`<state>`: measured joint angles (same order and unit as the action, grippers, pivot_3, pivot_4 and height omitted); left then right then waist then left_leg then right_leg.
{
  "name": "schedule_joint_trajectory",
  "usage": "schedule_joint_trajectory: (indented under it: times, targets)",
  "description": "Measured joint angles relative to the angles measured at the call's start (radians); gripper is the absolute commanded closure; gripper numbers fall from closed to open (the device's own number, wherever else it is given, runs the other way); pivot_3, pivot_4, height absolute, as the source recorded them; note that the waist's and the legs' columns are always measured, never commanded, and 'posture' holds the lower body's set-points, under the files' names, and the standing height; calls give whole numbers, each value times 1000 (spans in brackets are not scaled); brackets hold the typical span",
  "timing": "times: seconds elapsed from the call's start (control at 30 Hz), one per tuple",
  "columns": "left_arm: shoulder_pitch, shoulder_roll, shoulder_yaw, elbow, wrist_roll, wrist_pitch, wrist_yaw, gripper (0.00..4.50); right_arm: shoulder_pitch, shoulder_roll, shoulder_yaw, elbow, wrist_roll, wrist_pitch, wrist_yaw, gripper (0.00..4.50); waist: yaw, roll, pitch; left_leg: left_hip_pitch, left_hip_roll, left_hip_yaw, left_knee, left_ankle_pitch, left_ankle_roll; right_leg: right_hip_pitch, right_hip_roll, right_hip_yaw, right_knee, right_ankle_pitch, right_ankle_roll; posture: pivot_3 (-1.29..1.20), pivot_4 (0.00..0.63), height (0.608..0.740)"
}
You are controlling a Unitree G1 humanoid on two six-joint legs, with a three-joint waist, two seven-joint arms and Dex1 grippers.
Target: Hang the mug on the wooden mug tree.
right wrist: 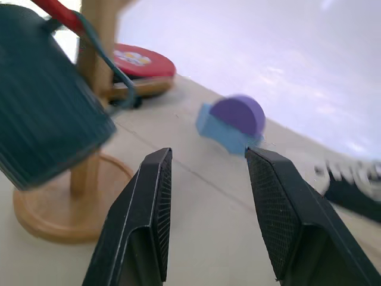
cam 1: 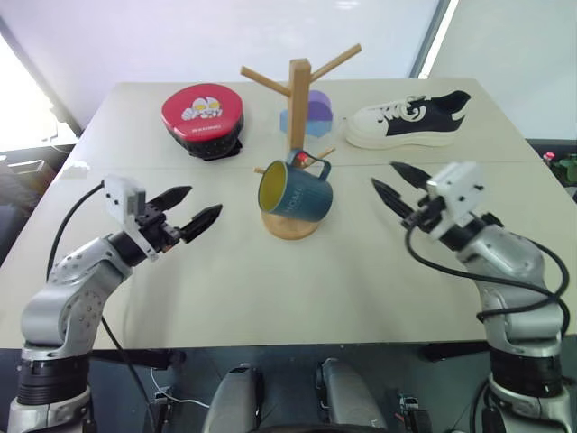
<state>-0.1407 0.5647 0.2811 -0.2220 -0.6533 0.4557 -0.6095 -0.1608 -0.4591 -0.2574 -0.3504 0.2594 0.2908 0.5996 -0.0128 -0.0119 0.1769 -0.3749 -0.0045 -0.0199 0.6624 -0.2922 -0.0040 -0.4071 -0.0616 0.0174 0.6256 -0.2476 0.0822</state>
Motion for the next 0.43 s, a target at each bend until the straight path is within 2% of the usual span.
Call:
schedule_joint_trajectory:
  times: [0.17, 0.43]
  targets:
    - [82, -66, 40, 140, 135, -128, 101, 0, 78, 61, -98, 203, 39, -63, -57, 2503, -1, 0, 0, 0, 0, 1, 0, 0, 0, -1, -1, 1, 0, 0, 0, 0, 150, 735]
    - [152, -97, 49, 167, 187, -193, 115, 0, 73, 48, -85, 343, 39, -184, -26, 2503, 2, 0, 0, 0, 0, 1, 0, 0, 0, -1, -2, 2, 0, 0, 0, 0, 150, 735]
